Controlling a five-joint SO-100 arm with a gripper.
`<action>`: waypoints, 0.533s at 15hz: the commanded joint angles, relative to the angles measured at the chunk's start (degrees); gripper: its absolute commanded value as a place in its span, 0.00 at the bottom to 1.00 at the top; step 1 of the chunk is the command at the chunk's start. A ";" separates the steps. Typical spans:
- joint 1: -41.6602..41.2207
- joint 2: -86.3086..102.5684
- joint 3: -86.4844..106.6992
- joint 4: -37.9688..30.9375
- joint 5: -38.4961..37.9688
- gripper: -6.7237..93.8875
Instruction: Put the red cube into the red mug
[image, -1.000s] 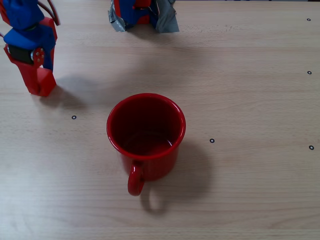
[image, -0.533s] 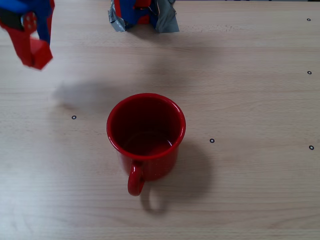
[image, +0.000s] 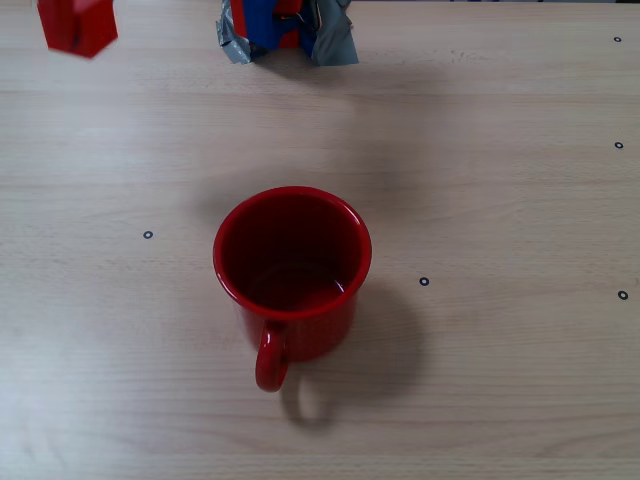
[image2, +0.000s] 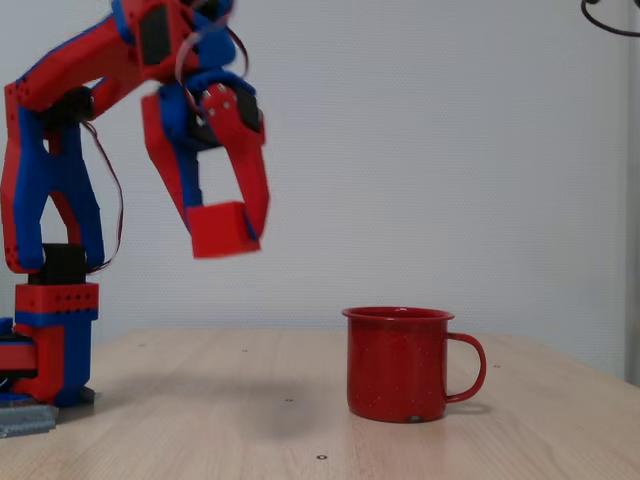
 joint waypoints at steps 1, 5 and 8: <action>-1.85 7.03 -4.48 2.55 -0.88 0.07; -8.44 12.22 0.70 0.97 0.18 0.07; -17.05 10.72 -0.62 -3.60 4.04 0.07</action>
